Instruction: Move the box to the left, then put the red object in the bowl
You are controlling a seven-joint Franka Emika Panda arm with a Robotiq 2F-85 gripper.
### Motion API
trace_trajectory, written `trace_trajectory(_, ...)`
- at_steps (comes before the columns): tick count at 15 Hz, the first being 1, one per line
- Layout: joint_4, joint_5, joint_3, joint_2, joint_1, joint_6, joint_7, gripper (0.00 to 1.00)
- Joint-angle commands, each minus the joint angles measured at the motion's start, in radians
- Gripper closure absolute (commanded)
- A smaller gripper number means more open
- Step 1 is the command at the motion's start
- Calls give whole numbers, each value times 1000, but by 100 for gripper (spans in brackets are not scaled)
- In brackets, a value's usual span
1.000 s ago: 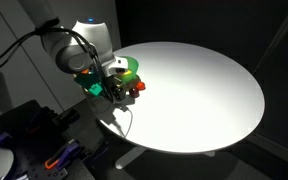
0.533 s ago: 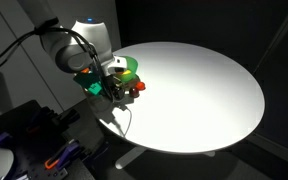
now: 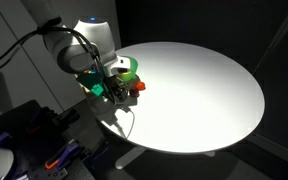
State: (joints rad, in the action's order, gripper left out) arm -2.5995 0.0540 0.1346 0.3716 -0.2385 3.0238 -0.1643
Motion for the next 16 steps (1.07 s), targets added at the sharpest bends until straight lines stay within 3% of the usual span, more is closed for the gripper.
trace_trajectory(1,12,14,-18,-23,-10,-40,8,0)
trace_trajectory(8,61,27,-56,-11,-6,-72,29,0)
trace_trajectory(16,167,93,-66,5,4,-228,24,0)
